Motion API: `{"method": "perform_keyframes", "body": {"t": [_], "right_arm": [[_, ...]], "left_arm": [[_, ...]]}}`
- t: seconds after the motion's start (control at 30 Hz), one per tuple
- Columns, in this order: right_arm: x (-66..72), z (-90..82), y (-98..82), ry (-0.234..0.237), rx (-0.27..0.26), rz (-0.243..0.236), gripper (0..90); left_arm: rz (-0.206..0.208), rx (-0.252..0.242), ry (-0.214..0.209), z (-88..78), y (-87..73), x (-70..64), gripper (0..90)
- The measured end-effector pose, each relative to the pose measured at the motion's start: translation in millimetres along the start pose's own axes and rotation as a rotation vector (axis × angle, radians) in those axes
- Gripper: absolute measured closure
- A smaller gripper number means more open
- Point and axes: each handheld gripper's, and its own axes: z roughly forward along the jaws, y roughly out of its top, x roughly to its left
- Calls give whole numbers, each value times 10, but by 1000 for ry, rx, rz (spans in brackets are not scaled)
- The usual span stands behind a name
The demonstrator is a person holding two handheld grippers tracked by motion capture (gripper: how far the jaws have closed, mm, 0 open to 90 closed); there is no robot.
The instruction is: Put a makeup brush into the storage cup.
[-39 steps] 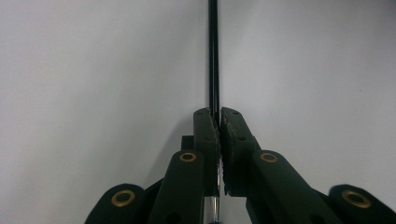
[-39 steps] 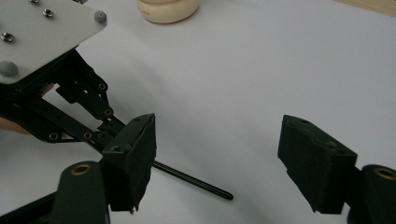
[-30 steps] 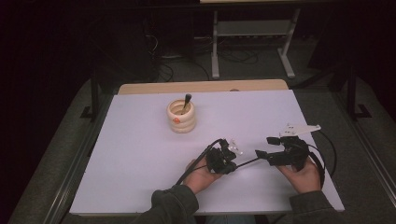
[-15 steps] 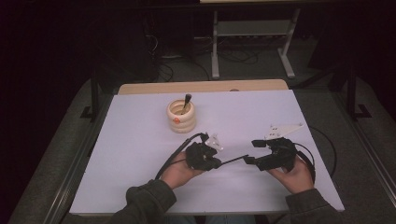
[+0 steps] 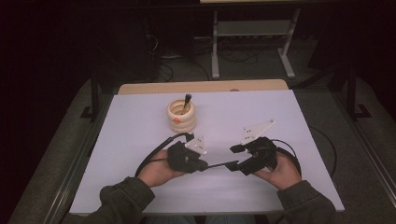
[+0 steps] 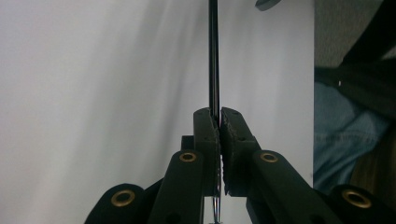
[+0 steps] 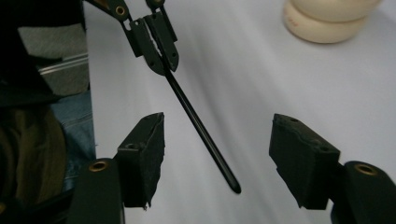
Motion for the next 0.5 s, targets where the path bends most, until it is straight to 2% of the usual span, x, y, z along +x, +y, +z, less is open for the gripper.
{"method": "perform_keyframes", "body": {"t": [0.03, 0.13, 0.17, 0.2, 0.23, 0.27, 0.3, 0.37, 0.4, 0.5], "right_arm": [[7, 33, 19, 18, 8, -9, 373], [22, 102, 46, 34, 34, -37, 397], [29, 160, 62, 60, 56, -50, 425], [29, 160, 62, 60, 56, -50, 425], [37, 228, 74, 84, 83, -87, 483], [46, 243, 78, 95, 87, -92, 500], [56, 257, 81, 111, 93, -95, 523], [64, 276, 84, 133, 102, -107, 558], [71, 285, 85, 148, 112, -112, 571], [90, 318, 87, 177, 123, -129, 596]], "left_arm": [[10, 5, -2, -11, -1, -6, 862], [34, 6, -12, -28, -1, -27, 862], [41, 7, -16, -34, 1, -29, 862], [41, 7, -16, -34, 1, -29, 862], [56, -1, -39, -48, 1, -41, 862], [58, -14, -52, -51, 1, -47, 862], [71, -12, -51, -59, 4, -48, 862], [71, -14, -55, -63, 6, -53, 862], [83, -14, -70, -74, 9, -60, 862], [109, 3, -88, -72, 15, -70, 862]]}}
